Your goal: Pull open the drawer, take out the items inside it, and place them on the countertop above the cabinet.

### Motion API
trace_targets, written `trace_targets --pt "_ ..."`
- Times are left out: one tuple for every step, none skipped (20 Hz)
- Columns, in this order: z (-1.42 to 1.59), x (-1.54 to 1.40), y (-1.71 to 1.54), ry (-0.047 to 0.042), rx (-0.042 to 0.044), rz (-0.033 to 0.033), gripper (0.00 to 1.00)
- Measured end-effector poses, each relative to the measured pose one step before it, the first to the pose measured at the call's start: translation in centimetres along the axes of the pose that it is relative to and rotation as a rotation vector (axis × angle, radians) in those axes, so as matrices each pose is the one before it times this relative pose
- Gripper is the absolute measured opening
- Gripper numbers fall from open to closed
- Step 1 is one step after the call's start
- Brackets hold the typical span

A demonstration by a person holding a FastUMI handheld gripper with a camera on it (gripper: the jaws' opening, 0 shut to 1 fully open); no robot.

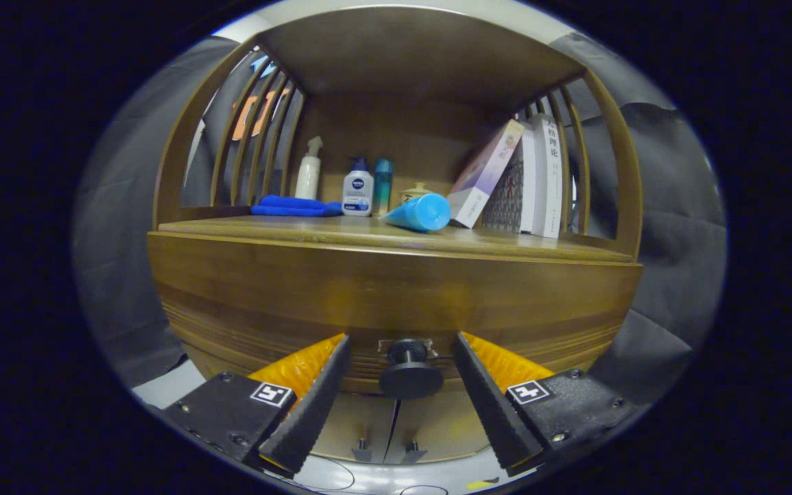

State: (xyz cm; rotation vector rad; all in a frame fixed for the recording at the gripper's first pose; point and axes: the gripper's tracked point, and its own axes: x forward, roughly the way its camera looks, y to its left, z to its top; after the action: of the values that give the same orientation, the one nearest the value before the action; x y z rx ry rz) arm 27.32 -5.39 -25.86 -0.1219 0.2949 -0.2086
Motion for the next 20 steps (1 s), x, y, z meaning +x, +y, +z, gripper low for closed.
trace_targets --pt "-0.238 0.119 -0.091 -0.0139 -0.02218 -0.00284 0.98" --pt "0.171 0.077 -0.213 -0.00452 -0.0223 -0.00379 0.98" --pt "-0.016 0.047 -0.074 0.00885 -0.0135 -0.00375 0.98" --pt "0.202 -0.447 -0.111 0.00221 0.00295 -0.00035 0.98" --pt "0.69 -0.504 -0.095 -0.01471 0.01307 0.00383 1.0" --pt "0.937 -0.835 0.026 -0.01991 0.01015 0.00747 1.0" --pt "1.082 -1.333 0.213 -0.01593 0.00468 0.01445 1.0" --pt "0.733 -1.162 0.301 -0.01165 -0.0005 0.02055 1.0" --pt "0.53 -1.264 0.432 -0.00873 -0.00313 0.02426 1.0" --pt "0.49 -1.486 0.327 -0.00118 -0.00495 0.01641 1.0" --pt "0.271 -1.637 0.286 0.00011 0.0021 0.01514 1.0" --pt "0.305 -1.841 0.325 -0.00056 0.0088 0.0183 1.0" --pt "0.292 -1.606 0.253 -0.00249 0.01367 0.01676 1.0" --pt "0.32 -1.767 0.116 0.00178 0.01377 0.01203 1.0" --pt "0.305 -1.683 -0.152 -0.00243 0.0169 0.00882 1.0" --pt "0.617 -1.696 -0.234 -0.00171 0.01581 0.00591 1.0" --pt "0.587 -1.647 -0.358 -0.00135 0.01566 0.0057 1.0" --pt "0.832 -1.713 -0.325 -0.0085 0.01139 0.00598 1.0" --pt "0.668 -1.57 -0.608 -0.00071 0.00403 -0.00883 1.0" --pt "0.573 -1.661 -0.777 0.00286 -0.00213 -0.00905 1.0"
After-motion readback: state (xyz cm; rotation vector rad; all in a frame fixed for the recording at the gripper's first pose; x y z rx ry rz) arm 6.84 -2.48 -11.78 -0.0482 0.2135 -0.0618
